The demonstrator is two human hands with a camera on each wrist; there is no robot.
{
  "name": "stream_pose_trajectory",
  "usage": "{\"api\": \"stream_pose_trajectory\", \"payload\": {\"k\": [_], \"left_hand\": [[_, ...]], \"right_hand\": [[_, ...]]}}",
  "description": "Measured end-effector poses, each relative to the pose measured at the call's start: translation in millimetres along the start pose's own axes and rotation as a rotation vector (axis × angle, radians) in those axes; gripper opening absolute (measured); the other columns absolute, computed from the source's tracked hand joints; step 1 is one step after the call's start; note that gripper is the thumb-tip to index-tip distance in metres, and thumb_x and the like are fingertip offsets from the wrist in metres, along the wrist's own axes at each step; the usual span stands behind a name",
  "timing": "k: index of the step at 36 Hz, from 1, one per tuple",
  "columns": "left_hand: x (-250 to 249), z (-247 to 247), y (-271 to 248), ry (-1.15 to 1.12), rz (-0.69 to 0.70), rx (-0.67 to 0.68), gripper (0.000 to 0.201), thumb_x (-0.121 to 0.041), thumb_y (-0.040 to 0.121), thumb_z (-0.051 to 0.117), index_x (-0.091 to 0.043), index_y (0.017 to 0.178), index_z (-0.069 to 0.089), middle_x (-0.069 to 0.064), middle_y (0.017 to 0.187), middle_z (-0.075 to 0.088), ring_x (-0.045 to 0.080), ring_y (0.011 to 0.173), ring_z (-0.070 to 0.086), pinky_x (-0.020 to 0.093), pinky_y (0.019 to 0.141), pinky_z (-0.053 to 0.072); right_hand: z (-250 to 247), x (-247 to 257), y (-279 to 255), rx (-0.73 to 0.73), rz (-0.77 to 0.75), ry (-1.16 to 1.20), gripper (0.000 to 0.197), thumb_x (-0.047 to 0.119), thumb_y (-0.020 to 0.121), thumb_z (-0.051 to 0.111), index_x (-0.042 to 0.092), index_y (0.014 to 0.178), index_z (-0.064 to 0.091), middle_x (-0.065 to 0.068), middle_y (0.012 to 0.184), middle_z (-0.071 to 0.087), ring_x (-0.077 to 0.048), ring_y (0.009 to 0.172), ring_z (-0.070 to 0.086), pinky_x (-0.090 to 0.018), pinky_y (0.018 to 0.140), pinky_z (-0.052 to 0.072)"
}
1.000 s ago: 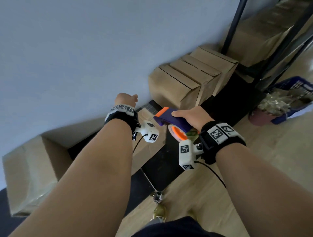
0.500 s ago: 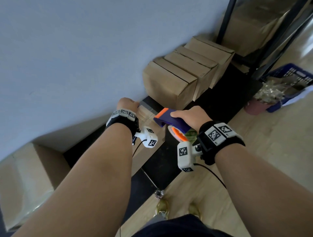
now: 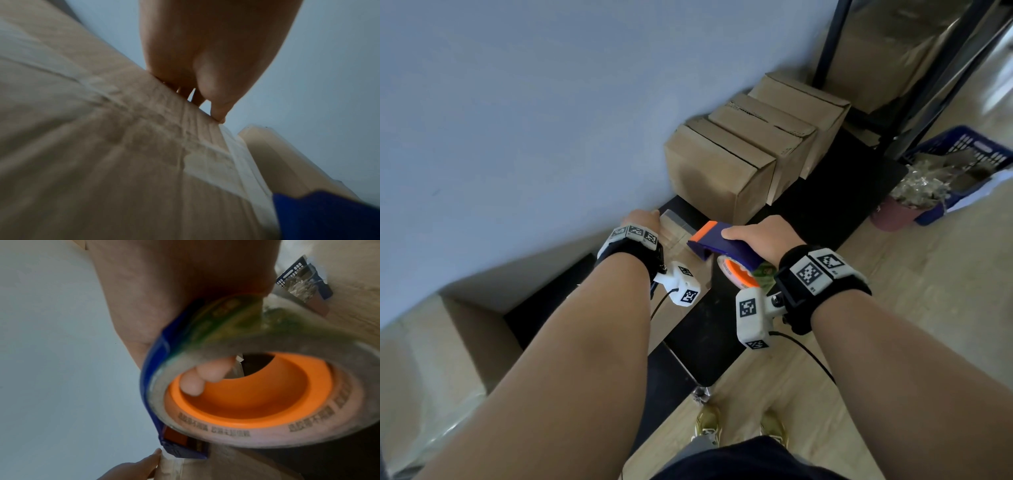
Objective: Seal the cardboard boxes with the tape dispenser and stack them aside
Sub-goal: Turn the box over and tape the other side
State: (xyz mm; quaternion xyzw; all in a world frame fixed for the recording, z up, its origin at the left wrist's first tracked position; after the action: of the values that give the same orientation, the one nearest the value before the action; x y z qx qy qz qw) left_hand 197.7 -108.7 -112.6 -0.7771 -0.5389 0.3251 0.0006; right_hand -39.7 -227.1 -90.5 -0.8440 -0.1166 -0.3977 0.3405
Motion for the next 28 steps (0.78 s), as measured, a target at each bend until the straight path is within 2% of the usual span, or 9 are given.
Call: {"api": "stream_pose_trajectory", "payload": {"k": [3, 6, 8, 11, 18, 22, 25, 28], "left_hand": [[-10, -14, -4, 0.102, 0.074, -0.138, 0.032, -0.021, 0.093, 0.05, -0.004, 0.121, 0.056, 0.017, 0.126, 0.053, 0.036, 0.113, 0.055, 0.039, 0.089, 0.046], [-27, -6, -8, 0.21, 0.216, -0.126, 0.028, -0.013, 0.092, 0.046, -0.011, 0.111, 0.067, 0.014, 0.119, 0.058, 0.033, 0.106, 0.057, 0.035, 0.083, 0.045], [-31, 2, -15, 0.245, 0.246, -0.109, 0.034, -0.01, 0.093, 0.043, -0.016, 0.116, 0.067, 0.012, 0.12, 0.059, 0.032, 0.106, 0.058, 0.034, 0.083, 0.046], [-30, 6, -18, 0.272, 0.265, -0.124, 0.036, -0.009, 0.096, 0.039, -0.013, 0.126, 0.058, 0.014, 0.124, 0.056, 0.032, 0.113, 0.054, 0.037, 0.09, 0.044], [-23, 7, -18, 0.196, 0.24, -0.082, 0.032, -0.012, 0.098, 0.038, -0.008, 0.125, 0.055, 0.016, 0.125, 0.059, 0.032, 0.114, 0.054, 0.035, 0.089, 0.041], [-22, 8, -26, 0.189, 0.218, -0.059, 0.036, -0.012, 0.099, 0.035, -0.01, 0.132, 0.05, 0.015, 0.13, 0.056, 0.032, 0.118, 0.053, 0.038, 0.094, 0.042], [-24, 5, -36, 0.161, 0.223, -0.08, 0.041, -0.013, 0.097, 0.036, -0.013, 0.136, 0.045, 0.014, 0.135, 0.051, 0.034, 0.121, 0.05, 0.04, 0.097, 0.041], [-24, -4, -49, 0.162, 0.287, -0.151, 0.043, -0.011, 0.088, 0.041, -0.02, 0.128, 0.055, 0.008, 0.131, 0.051, 0.031, 0.114, 0.054, 0.04, 0.097, 0.044]], "right_hand": [[0, 2, 0, -0.004, -0.01, -0.033, 0.047, 0.044, 0.077, 0.076, 0.001, 0.093, 0.068, -0.01, 0.09, 0.07, -0.021, 0.081, 0.066, -0.028, 0.069, 0.048], [-1, 3, -1, -0.011, -0.005, -0.056, 0.05, 0.045, 0.077, 0.075, 0.0, 0.097, 0.067, -0.011, 0.093, 0.069, -0.022, 0.084, 0.066, -0.028, 0.07, 0.048], [-1, 3, -1, -0.008, -0.002, -0.065, 0.051, 0.045, 0.077, 0.075, 0.0, 0.099, 0.066, -0.01, 0.095, 0.069, -0.022, 0.086, 0.066, -0.029, 0.073, 0.049], [0, 4, -1, -0.007, -0.001, -0.085, 0.052, 0.047, 0.077, 0.074, 0.001, 0.099, 0.065, -0.01, 0.095, 0.068, -0.022, 0.086, 0.065, -0.029, 0.072, 0.048], [1, 2, -3, 0.002, 0.016, -0.098, 0.048, 0.048, 0.078, 0.072, 0.004, 0.097, 0.063, -0.006, 0.086, 0.064, -0.019, 0.081, 0.062, -0.026, 0.064, 0.043], [1, 3, -3, 0.016, 0.021, -0.095, 0.047, 0.047, 0.078, 0.072, 0.004, 0.096, 0.062, -0.005, 0.085, 0.063, -0.019, 0.08, 0.062, -0.026, 0.063, 0.043], [0, 5, -4, 0.018, 0.012, -0.087, 0.041, 0.045, 0.079, 0.072, 0.007, 0.086, 0.058, -0.003, 0.08, 0.06, -0.019, 0.08, 0.06, -0.026, 0.065, 0.043], [-1, 4, -7, 0.022, 0.011, -0.062, 0.039, 0.042, 0.081, 0.072, 0.011, 0.075, 0.049, -0.003, 0.08, 0.057, -0.02, 0.083, 0.058, -0.027, 0.071, 0.042]]}}
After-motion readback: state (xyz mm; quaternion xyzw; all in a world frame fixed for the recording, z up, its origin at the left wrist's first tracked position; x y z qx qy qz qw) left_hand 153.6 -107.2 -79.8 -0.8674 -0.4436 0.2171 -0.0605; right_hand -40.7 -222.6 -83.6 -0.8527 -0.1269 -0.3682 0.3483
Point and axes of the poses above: each hand's wrist, its own y-axis towards the middle knuckle, its own z-axis out of the palm, x = y × z, the point moved 9 cm from there along y, towards the middle knuckle
